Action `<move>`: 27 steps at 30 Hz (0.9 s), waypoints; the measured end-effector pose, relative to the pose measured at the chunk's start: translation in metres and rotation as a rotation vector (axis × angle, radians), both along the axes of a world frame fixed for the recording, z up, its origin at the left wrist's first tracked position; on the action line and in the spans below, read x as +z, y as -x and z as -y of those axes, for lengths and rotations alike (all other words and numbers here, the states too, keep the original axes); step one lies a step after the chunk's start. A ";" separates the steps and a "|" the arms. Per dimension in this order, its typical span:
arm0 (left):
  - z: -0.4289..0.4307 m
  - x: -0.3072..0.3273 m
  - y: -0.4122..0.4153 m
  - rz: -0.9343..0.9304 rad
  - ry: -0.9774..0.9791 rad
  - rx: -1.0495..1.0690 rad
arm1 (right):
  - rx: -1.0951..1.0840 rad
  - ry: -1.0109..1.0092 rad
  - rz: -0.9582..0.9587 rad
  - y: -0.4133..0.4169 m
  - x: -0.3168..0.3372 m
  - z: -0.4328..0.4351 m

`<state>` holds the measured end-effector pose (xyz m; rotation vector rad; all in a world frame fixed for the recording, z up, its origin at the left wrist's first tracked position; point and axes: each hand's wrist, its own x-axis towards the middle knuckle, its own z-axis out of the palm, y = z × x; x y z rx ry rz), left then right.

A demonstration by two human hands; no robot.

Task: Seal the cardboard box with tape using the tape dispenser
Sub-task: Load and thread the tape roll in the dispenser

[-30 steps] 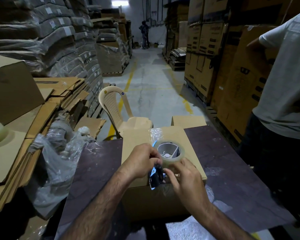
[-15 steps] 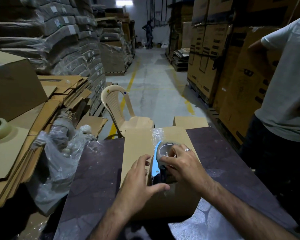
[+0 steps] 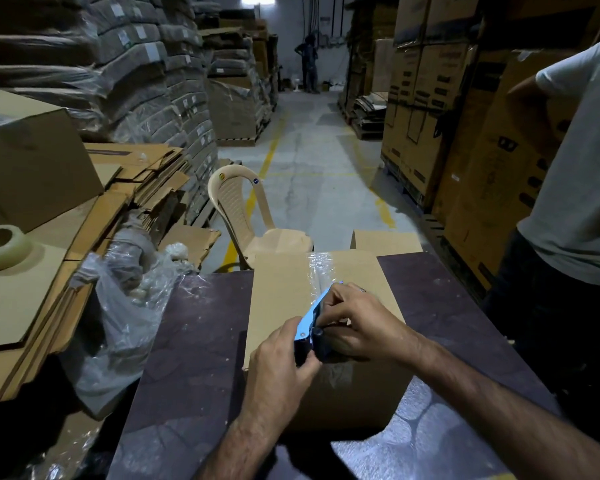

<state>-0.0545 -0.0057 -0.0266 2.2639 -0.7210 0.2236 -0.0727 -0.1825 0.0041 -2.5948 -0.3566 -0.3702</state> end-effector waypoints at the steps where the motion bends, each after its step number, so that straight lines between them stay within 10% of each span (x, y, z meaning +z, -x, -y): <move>1: -0.001 0.001 0.000 -0.018 0.002 -0.015 | -0.008 -0.020 0.006 0.000 -0.003 -0.001; 27: -0.012 -0.007 -0.028 -0.013 0.106 -0.226 | -0.028 0.057 0.105 0.004 0.002 -0.009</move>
